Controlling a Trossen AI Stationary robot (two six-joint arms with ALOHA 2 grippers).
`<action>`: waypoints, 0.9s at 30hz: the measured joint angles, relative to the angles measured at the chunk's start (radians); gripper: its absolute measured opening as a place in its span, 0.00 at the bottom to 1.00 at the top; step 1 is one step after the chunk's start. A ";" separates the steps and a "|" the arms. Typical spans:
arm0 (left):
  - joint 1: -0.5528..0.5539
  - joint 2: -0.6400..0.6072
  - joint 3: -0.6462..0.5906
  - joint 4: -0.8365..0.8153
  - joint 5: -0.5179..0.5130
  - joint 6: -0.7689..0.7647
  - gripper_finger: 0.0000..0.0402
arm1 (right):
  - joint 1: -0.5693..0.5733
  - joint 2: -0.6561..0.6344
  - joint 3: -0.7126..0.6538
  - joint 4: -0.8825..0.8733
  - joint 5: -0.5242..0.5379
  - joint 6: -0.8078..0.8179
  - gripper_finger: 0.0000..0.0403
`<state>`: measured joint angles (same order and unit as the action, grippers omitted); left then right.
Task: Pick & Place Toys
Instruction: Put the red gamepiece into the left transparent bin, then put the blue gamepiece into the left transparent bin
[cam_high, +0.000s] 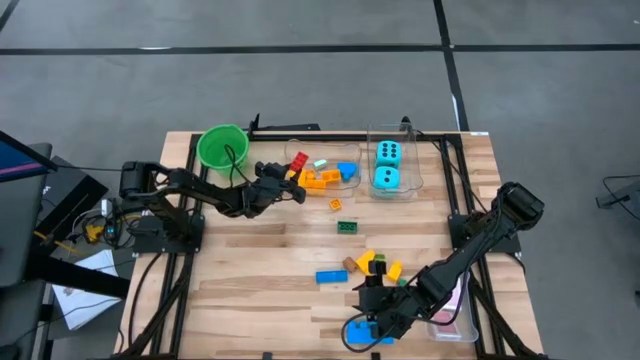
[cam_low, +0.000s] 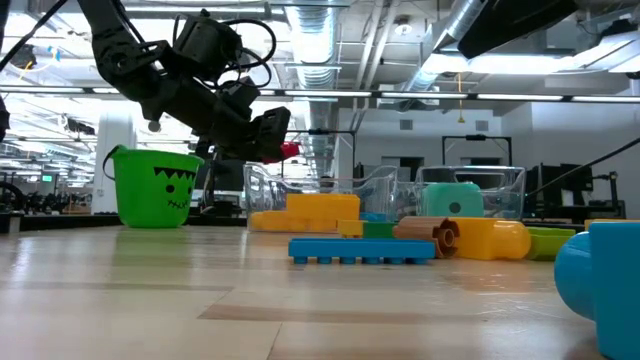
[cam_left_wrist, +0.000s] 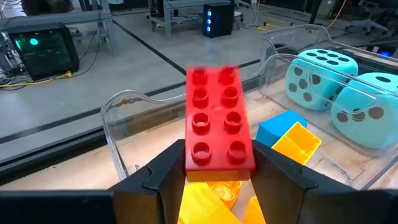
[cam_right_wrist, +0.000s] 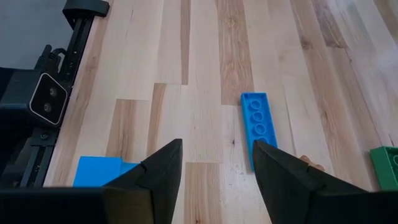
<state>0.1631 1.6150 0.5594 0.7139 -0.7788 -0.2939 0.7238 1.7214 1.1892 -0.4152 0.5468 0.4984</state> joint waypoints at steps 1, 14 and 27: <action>0.000 0.000 0.000 0.000 0.000 0.000 0.41 | 0.000 0.000 0.000 0.000 0.000 0.000 0.46; 0.000 0.000 0.000 0.001 0.009 0.000 0.42 | 0.002 0.000 0.000 -0.013 0.000 0.000 0.46; -0.007 -0.121 0.002 0.026 0.307 0.085 0.42 | -0.030 0.000 0.000 -0.003 0.012 0.000 0.46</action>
<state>0.1558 1.4944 0.5610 0.7397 -0.4722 -0.2092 0.6940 1.7214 1.1892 -0.4180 0.5588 0.4983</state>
